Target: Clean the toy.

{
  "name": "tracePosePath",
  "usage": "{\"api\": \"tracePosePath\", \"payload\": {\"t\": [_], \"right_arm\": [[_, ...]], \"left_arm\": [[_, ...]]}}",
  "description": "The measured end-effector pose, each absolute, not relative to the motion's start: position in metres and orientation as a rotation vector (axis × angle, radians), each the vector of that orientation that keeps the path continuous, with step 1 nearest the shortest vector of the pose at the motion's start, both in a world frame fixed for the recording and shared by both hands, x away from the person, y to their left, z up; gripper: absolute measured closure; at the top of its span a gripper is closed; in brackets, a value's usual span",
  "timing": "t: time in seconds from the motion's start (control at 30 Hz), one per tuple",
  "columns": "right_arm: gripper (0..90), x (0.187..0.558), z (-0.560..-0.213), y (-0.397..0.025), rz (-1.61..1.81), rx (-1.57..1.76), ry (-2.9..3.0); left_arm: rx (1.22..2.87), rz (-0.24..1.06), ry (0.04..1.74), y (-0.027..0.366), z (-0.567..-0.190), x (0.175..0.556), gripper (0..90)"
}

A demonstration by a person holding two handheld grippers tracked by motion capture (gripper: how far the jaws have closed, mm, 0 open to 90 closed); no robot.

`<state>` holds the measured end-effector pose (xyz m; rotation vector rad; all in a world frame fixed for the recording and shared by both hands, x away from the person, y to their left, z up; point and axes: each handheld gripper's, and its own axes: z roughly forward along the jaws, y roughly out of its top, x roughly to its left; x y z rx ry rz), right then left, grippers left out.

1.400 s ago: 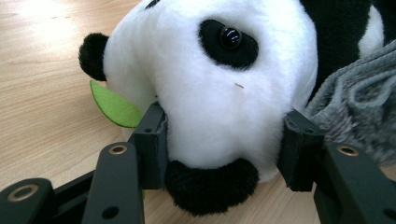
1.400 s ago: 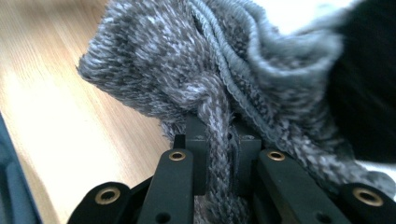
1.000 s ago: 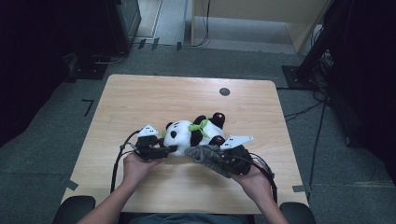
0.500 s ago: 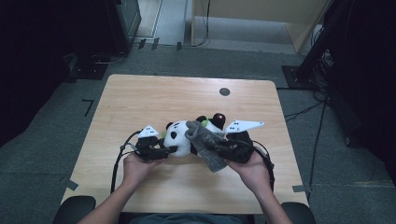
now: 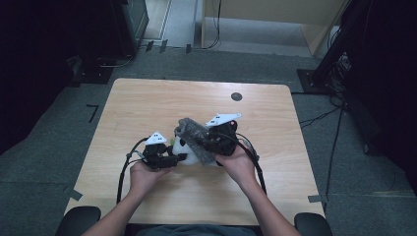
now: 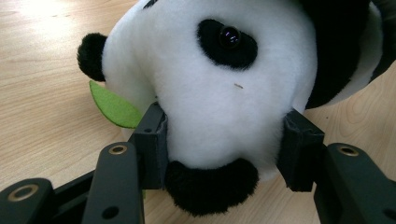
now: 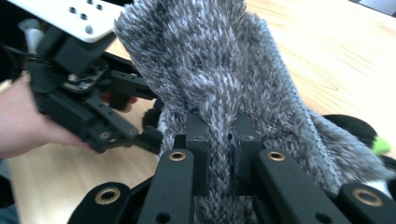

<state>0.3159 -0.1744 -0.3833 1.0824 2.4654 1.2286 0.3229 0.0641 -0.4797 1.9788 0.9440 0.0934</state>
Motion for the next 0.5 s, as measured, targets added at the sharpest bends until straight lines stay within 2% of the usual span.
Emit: {"api": "tracePosePath", "payload": {"t": [0.2,0.5], "right_arm": [[81.8,0.326,-0.399,-0.159,1.158,1.14,2.489],[81.8,0.317,-0.414,-0.154,1.126,1.078,2.504]], "left_arm": [[1.975,0.089,0.95,0.064,-0.48,0.323,45.4],[1.984,0.089,0.944,0.065,-0.48,0.324,45.4]]}}
